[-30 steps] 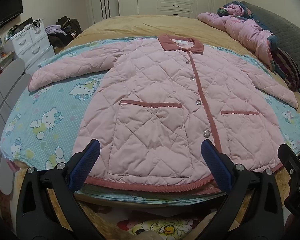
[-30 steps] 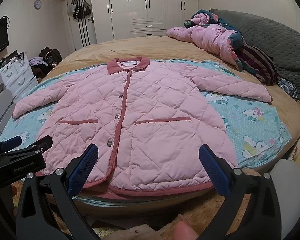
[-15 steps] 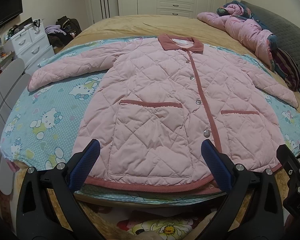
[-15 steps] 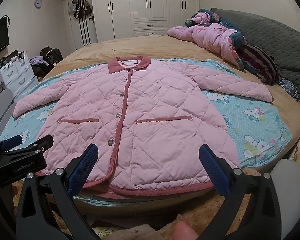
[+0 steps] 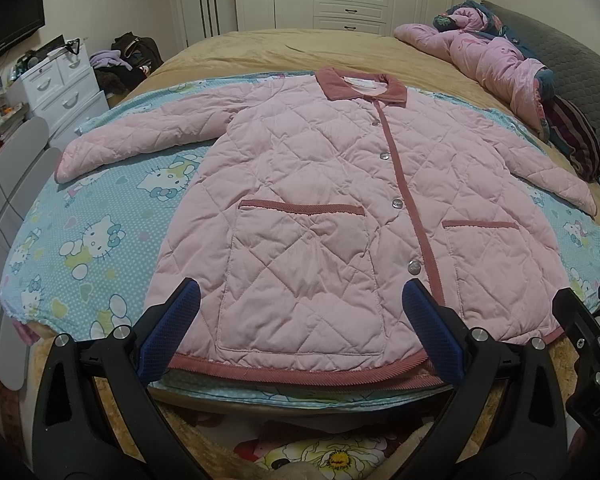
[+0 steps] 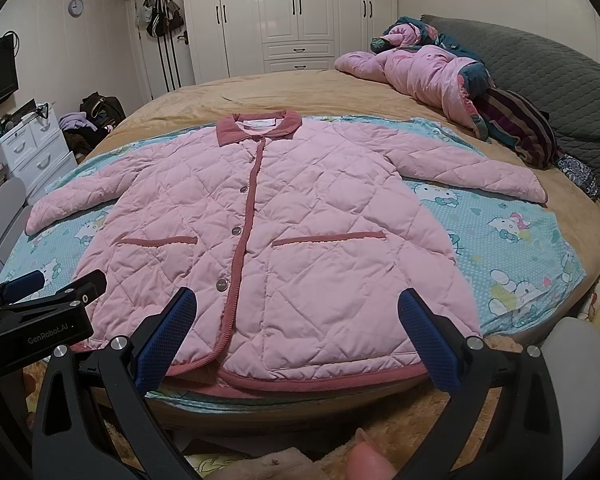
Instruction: Fold large clothes
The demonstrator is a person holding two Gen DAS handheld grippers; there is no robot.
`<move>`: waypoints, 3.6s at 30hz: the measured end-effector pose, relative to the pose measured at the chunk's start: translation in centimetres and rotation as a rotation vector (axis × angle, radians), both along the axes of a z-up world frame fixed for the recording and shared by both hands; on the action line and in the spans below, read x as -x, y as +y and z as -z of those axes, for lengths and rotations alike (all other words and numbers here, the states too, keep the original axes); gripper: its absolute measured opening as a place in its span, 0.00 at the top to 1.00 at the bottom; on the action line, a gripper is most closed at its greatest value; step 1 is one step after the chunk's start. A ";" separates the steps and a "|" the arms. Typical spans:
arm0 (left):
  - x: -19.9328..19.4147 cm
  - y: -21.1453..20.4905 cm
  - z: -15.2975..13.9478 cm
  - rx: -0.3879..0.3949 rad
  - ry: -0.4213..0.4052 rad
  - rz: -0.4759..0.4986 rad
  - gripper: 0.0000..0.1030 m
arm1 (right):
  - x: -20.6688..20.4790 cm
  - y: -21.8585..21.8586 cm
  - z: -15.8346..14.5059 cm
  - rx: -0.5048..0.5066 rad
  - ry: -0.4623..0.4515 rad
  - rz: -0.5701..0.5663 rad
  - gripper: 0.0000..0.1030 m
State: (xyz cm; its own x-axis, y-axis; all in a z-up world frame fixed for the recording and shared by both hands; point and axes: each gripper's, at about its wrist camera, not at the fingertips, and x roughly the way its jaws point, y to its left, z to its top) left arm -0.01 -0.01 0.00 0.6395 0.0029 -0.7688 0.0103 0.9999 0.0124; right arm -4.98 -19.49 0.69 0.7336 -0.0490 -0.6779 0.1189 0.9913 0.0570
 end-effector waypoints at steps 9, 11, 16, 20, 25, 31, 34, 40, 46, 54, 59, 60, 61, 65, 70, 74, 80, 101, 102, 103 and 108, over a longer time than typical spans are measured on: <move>-0.3 0.7 -0.3 -0.002 0.006 0.004 0.08 | 0.0 0.1 0.0 -0.001 0.001 0.001 0.04; -0.6 0.3 -0.1 -0.002 0.007 0.009 0.08 | -0.1 0.0 0.2 -0.003 0.000 0.000 0.04; -1.1 -0.4 0.5 -0.004 0.015 0.023 0.08 | -1.3 -0.1 0.4 -0.011 0.000 -0.005 0.04; -2.3 -0.1 0.8 0.013 0.037 0.012 0.08 | -2.8 -0.6 -0.2 -0.016 -0.004 -0.006 0.04; -4.3 -0.1 0.6 0.028 0.040 0.001 0.08 | -4.8 -1.3 -0.7 -0.020 -0.007 -0.005 0.04; -7.3 -0.8 -0.5 0.032 0.024 0.000 0.08 | -7.7 -2.3 -1.7 -0.021 -0.010 -0.008 0.04; -9.3 -1.5 -1.0 0.027 0.017 0.002 0.08 | -9.4 -2.9 -2.1 -0.011 -0.012 -0.010 0.04; -13.1 -3.1 -1.6 0.014 0.002 -0.002 0.08 | -12.9 -3.7 -2.5 0.001 -0.025 -0.028 0.04; -17.0 -4.7 -2.3 0.010 -0.003 -0.006 0.08 | -16.7 -5.2 -3.2 -0.004 -0.045 -0.012 0.04; -22.0 -7.7 -2.3 0.008 -0.009 -0.013 0.08 | -21.4 -9.3 -3.4 0.017 -0.057 0.051 0.04; -24.4 -10.1 -0.9 0.005 0.031 0.011 0.08 | -25.5 -12.9 -2.7 -0.024 -0.042 0.102 0.04; -24.9 -10.6 -0.6 0.001 0.032 0.015 0.08 | -26.4 -13.8 -2.4 -0.037 -0.038 0.116 0.04; -25.4 -11.1 -0.3 -0.002 0.033 0.020 0.08 | -27.1 -14.5 -2.2 -0.044 -0.033 0.129 0.04; -27.2 -12.6 0.5 0.013 0.041 0.028 0.08 | -29.9 -17.7 -1.4 -0.079 0.000 0.174 0.04; -29.7 -15.3 1.3 0.010 0.038 0.033 0.08 | -31.6 -22.1 -1.0 -0.056 -0.010 0.279 0.04; -31.1 -17.2 1.9 0.021 0.044 0.044 0.08 | -31.8 -25.7 0.3 -0.079 0.007 0.354 0.04; -32.9 -20.6 3.2 0.033 0.059 0.087 0.08 | -32.2 -30.2 2.4 -0.097 0.046 0.456 0.04; -36.2 -26.5 5.6 -0.038 0.084 0.173 0.08 | -26.6 -49.6 14.0 -0.594 0.100 0.967 0.04; -36.4 -26.5 5.7 -0.043 0.081 0.171 0.08 | -26.3 -50.0 14.5 -0.617 0.100 0.976 0.04; -36.4 -26.5 5.7 -0.048 0.079 0.169 0.08 | -26.1 -50.6 15.1 -0.648 0.089 0.981 0.04; -36.8 -26.3 6.3 -0.063 0.078 0.165 0.08 | -25.1 -53.0 16.0 -0.770 -0.074 0.981 0.04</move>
State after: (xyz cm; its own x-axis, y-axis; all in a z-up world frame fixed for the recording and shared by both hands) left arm 36.84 -26.36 -6.34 0.5736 -0.0473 -0.8178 0.1777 0.9817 0.0679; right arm 20.14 -72.51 -15.32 0.6496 -0.2058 -0.7319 0.7602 0.1925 0.6205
